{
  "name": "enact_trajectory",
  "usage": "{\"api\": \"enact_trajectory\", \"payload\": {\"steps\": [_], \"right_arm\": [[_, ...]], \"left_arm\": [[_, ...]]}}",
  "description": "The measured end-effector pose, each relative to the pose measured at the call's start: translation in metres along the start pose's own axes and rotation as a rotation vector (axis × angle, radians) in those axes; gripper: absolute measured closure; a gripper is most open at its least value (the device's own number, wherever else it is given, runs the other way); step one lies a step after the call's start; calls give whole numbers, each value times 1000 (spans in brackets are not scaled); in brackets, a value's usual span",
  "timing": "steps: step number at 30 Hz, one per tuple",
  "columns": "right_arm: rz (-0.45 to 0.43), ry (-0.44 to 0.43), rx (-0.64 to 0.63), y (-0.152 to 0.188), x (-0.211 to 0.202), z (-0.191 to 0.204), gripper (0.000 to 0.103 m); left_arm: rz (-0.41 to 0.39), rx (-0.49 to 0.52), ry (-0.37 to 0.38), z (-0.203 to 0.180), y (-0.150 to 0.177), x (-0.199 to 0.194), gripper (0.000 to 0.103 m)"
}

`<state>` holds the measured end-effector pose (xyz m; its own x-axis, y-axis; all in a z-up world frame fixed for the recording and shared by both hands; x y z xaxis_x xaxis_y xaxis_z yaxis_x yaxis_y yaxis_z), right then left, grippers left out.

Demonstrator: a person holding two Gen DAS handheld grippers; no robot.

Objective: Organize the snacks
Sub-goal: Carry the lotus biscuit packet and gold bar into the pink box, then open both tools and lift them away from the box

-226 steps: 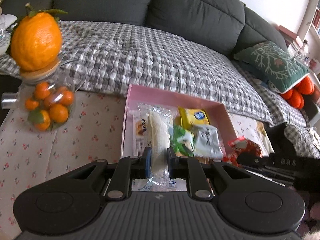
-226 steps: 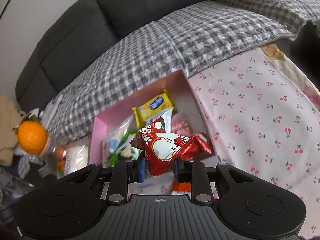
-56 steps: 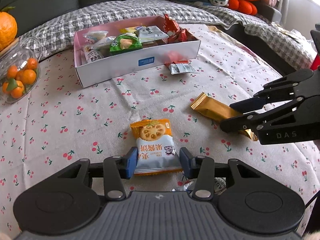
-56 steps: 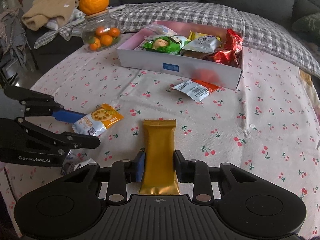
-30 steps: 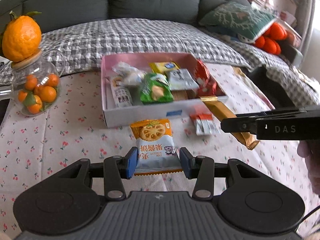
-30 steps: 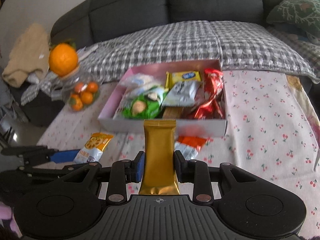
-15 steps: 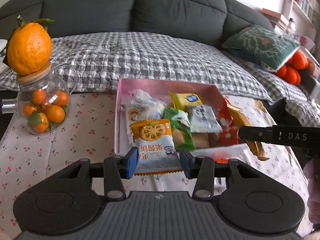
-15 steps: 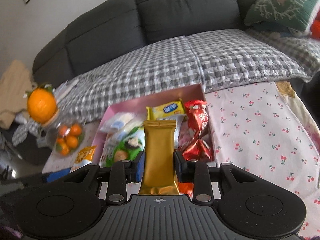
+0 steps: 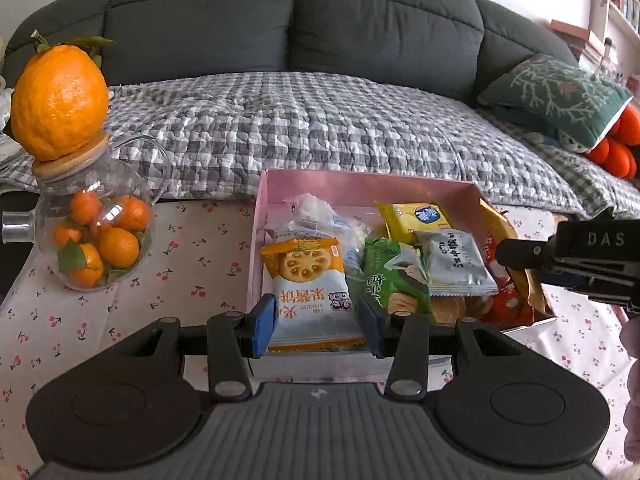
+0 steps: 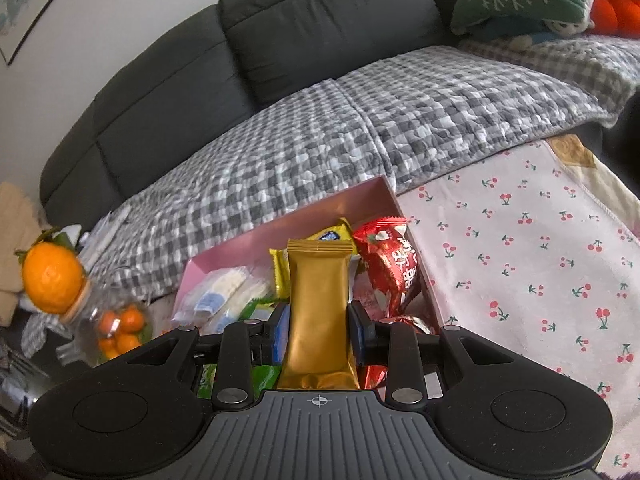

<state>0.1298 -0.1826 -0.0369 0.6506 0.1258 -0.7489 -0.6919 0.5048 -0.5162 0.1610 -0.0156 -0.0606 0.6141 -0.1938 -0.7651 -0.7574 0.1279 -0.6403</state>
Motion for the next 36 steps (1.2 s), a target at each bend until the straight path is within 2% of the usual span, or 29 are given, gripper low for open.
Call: {"api": "enact_trajectory", "payload": {"steps": [6, 7, 9, 11, 20, 28, 30, 33, 36], "right_arm": [[-4, 20, -7, 0, 5, -1, 68], [0, 16, -3, 0, 5, -1, 66], [12, 5, 8, -1, 4, -2, 56], [1, 9, 2, -1, 1, -1, 52], [7, 7, -25, 1, -12, 3, 45], [34, -5, -57, 8, -30, 6, 31], [45, 0, -73, 12, -33, 7, 26], [65, 13, -111, 19, -38, 8, 17], [85, 32, -170, 27, -43, 9, 15]], "left_arm": [[-12, 5, -11, -1, 0, 3, 59], [-16, 4, -19, -1, -1, 4, 57], [-18, 7, -32, -1, -1, 4, 42], [-23, 21, -48, -2, 0, 3, 38], [-1, 62, -63, -6, 2, 0, 25], [20, 101, -42, -10, 10, -9, 12], [24, 100, -36, -9, 13, -11, 6], [36, 95, -28, -6, 18, -13, 2], [57, 83, -11, -1, 24, -16, 1]]}}
Point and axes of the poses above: each gripper's, at about its wrist camera, not at the fingertips, and x roughly the way its jaws point, z to its left, y to its underside, the point moved 3 cm from there along x, roughly the way its jaws point, and after that the axes turned 12 degrees about z, right-handed, at the moved point
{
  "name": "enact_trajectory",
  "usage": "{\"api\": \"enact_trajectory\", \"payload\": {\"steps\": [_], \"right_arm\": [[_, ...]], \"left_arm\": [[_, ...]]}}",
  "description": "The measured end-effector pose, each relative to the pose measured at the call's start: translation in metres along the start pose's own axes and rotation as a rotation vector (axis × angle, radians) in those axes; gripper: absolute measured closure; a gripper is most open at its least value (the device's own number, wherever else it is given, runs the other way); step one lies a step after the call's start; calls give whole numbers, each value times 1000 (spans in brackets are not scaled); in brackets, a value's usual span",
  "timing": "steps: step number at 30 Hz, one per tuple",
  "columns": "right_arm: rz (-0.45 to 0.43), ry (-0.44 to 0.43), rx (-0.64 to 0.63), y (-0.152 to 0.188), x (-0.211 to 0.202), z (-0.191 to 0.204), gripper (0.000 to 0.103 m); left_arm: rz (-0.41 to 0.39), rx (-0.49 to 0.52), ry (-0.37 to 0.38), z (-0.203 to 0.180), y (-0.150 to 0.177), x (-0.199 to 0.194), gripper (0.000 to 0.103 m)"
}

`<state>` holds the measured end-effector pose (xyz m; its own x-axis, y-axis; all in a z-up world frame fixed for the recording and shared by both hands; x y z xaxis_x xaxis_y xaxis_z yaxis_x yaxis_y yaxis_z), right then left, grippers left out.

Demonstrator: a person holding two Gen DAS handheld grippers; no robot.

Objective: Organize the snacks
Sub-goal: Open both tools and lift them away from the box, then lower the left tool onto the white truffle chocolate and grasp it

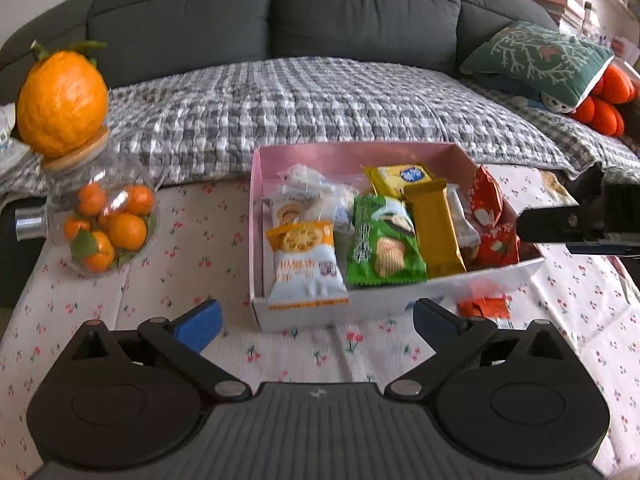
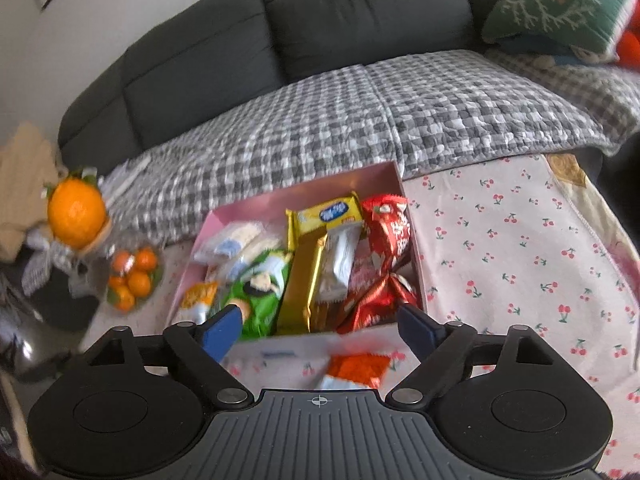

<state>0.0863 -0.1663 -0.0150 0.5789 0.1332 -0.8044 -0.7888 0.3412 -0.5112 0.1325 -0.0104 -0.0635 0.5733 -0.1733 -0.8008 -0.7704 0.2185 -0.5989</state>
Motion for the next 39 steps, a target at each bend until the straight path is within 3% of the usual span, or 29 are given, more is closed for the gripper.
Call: {"api": "enact_trajectory", "payload": {"steps": [10, 19, 34, 39], "right_arm": [[65, 77, -168, 39, -11, -1, 10], [97, 120, -279, 73, -17, -11, 10], [166, 149, -338, 121, -12, -18, 9], [187, 148, -374, 137, -6, -15, 9]], "left_arm": [[40, 18, 42, 4, 24, -14, 1], [43, 113, 105, -11, 51, -28, 1], [66, 259, 226, -19, 103, -38, 1], [66, 307, 298, -18, 116, -43, 1]]}}
Point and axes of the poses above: each gripper's, at about its wrist camera, not at the fingertips, and x roughly the way its jaws point, z to its left, y to its underside, the point moved 3 cm from there along x, roughly the way its jaws point, and after that the axes turned 12 degrees about z, right-handed, at the moved point
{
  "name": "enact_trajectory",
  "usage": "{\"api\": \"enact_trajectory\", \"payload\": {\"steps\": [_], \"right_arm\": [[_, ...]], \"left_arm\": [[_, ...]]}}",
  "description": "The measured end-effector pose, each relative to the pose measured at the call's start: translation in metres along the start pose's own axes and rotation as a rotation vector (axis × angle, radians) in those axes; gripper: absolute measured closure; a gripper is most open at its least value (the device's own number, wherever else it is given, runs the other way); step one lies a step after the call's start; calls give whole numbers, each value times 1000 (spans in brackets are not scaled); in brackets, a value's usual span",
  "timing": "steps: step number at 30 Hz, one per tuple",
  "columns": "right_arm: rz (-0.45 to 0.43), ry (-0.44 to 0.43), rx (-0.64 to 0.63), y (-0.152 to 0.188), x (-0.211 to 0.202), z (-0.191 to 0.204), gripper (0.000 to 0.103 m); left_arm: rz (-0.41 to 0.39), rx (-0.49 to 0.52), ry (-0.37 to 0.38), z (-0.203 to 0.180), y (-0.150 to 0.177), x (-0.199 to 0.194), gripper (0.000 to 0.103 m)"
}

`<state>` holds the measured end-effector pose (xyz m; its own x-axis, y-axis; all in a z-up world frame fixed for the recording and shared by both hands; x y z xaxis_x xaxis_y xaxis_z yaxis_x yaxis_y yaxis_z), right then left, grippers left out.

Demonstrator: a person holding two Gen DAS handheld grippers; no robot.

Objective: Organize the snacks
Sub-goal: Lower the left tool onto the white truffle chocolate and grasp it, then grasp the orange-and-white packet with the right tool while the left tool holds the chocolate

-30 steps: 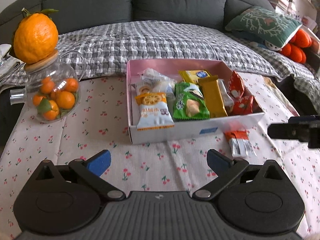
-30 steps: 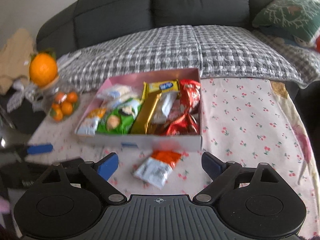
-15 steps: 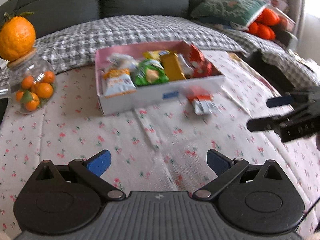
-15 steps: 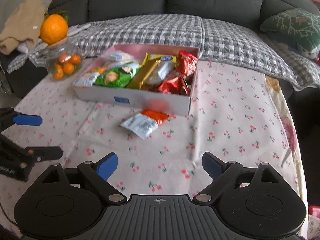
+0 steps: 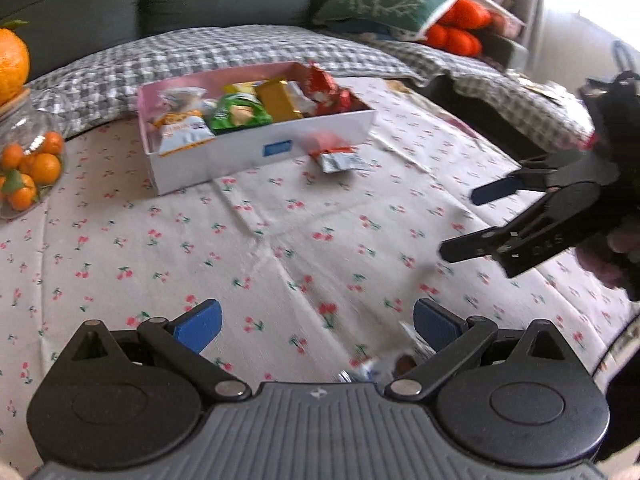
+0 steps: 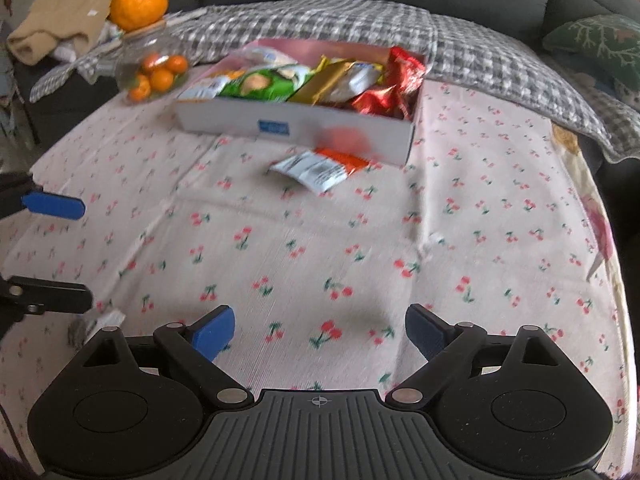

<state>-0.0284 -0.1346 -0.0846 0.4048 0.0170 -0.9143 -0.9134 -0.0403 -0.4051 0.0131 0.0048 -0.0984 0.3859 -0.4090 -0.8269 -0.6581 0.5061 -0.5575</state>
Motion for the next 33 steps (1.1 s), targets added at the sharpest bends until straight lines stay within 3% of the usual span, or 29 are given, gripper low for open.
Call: {"api": "enact_trajectory", "payload": {"steps": [5, 10, 14, 17, 18, 19, 24, 33], "right_arm": [[4, 5, 10, 1, 4, 1, 5], [2, -2, 39, -3, 6, 0, 5], [-3, 1, 37, -7, 7, 2, 5], [-3, 3, 31, -10, 8, 4, 5], [-2, 3, 31, -10, 9, 4, 5], [0, 2, 32, -11, 11, 5, 5], [-8, 2, 43, -15, 15, 6, 5], [-62, 36, 122, -35, 28, 6, 3]], "left_arm": [[8, 73, 52, -9, 10, -2, 2], [35, 159, 81, -21, 17, 3, 13], [66, 192, 81, -26, 19, 10, 42], [58, 216, 78, -28, 19, 11, 55], [56, 217, 80, -28, 19, 11, 67], [56, 215, 81, -27, 18, 11, 73], [35, 143, 5, -17, 10, 10, 84], [16, -116, -155, 24, -12, 10, 85]]}}
Point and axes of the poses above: each gripper's, at about its wrist camera, not at the fingertips, and x roughly the way its jaws point, z to its left, y to its underside, the point moved 3 cm from there along x, roughly the way its jaws point, and after that the axes turned 12 degrees about z, right-handed, at the moved point
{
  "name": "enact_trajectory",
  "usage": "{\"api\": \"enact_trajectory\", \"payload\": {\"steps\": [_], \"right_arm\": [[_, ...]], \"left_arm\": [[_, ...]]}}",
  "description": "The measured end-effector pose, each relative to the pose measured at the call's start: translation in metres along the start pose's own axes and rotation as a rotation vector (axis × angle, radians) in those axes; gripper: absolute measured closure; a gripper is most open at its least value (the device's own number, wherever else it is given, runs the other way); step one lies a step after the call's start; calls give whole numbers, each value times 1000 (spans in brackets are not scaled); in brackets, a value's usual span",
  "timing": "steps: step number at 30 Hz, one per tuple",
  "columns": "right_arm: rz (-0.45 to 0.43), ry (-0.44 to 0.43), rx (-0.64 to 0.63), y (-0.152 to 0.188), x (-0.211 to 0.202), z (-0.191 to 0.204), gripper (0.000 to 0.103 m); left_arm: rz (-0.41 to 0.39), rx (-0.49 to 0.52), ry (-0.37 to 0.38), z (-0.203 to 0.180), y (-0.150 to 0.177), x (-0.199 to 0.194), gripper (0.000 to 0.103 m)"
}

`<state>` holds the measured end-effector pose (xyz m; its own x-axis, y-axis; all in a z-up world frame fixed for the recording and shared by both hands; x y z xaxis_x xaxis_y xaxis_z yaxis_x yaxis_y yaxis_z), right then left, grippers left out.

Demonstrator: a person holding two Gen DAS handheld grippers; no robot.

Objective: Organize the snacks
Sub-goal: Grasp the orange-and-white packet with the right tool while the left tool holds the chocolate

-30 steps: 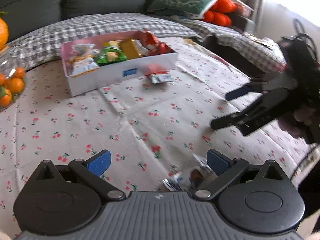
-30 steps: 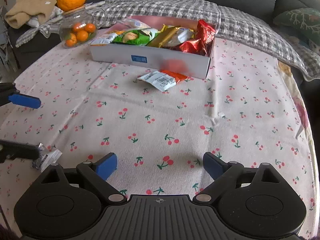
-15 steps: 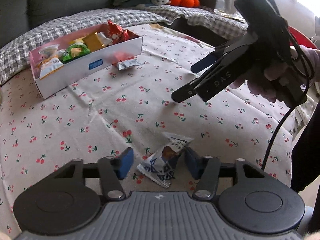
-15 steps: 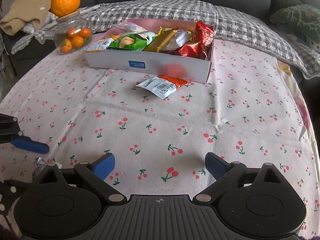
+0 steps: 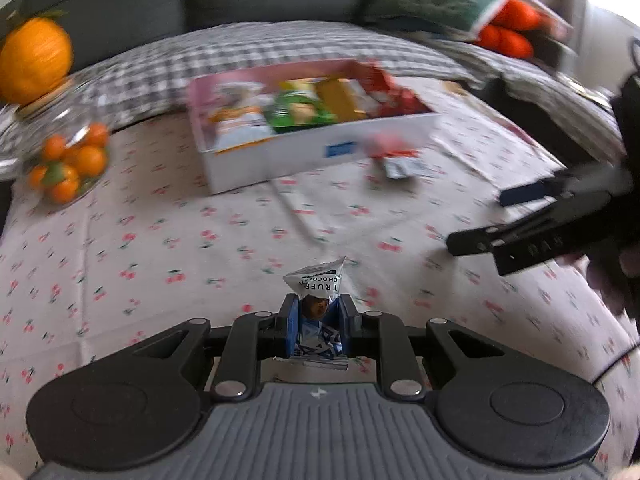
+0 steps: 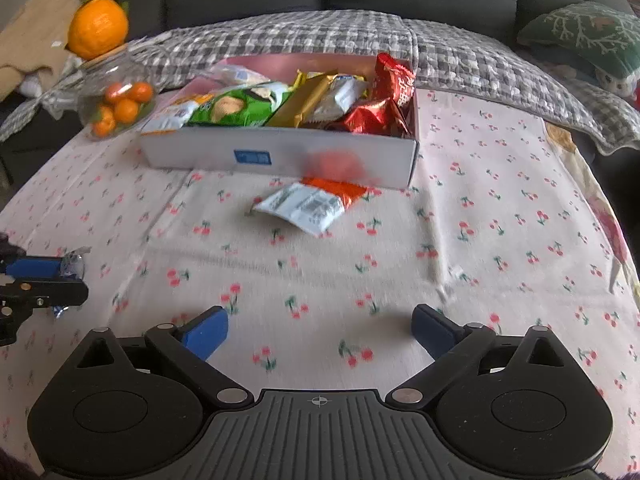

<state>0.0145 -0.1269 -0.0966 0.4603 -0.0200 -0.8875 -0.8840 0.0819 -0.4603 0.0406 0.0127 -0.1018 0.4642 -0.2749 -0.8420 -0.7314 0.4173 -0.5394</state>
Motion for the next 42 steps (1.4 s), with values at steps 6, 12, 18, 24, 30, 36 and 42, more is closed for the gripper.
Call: {"api": "enact_trajectory", "payload": {"steps": [6, 12, 18, 24, 30, 36, 42], "right_arm": [[-12, -5, 95, -25, 12, -1, 3], [-15, 0, 213, -50, 24, -5, 3], [-22, 58, 227, -65, 35, 0, 3], [-22, 138, 210, -70, 40, 9, 11], [-29, 122, 198, -74, 35, 11, 54], [-8, 94, 205, -74, 33, 6, 62], [15, 56, 173, -65, 27, 2, 63]], "left_arm": [[41, -61, 6, 9, -6, 9, 85], [43, -60, 10, 12, -10, 10, 85], [49, -74, 17, 14, -13, 13, 85], [49, -74, 17, 14, -14, 13, 84], [52, -68, 9, 12, -17, 15, 84], [57, -74, 6, 12, -19, 16, 84], [58, -67, 5, 13, -18, 15, 84]]}}
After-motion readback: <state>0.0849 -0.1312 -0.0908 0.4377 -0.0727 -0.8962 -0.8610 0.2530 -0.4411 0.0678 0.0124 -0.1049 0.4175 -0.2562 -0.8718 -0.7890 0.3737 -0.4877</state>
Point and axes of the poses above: each gripper's, at about its wrist camera, not at the fingertips, and x roughly the way its jaws point, z to its left, y to its underside, the point moved 3 cm from there along x, roughly the way its jaws point, and after that the axes turned 12 degrees about z, right-handed, at the moved point
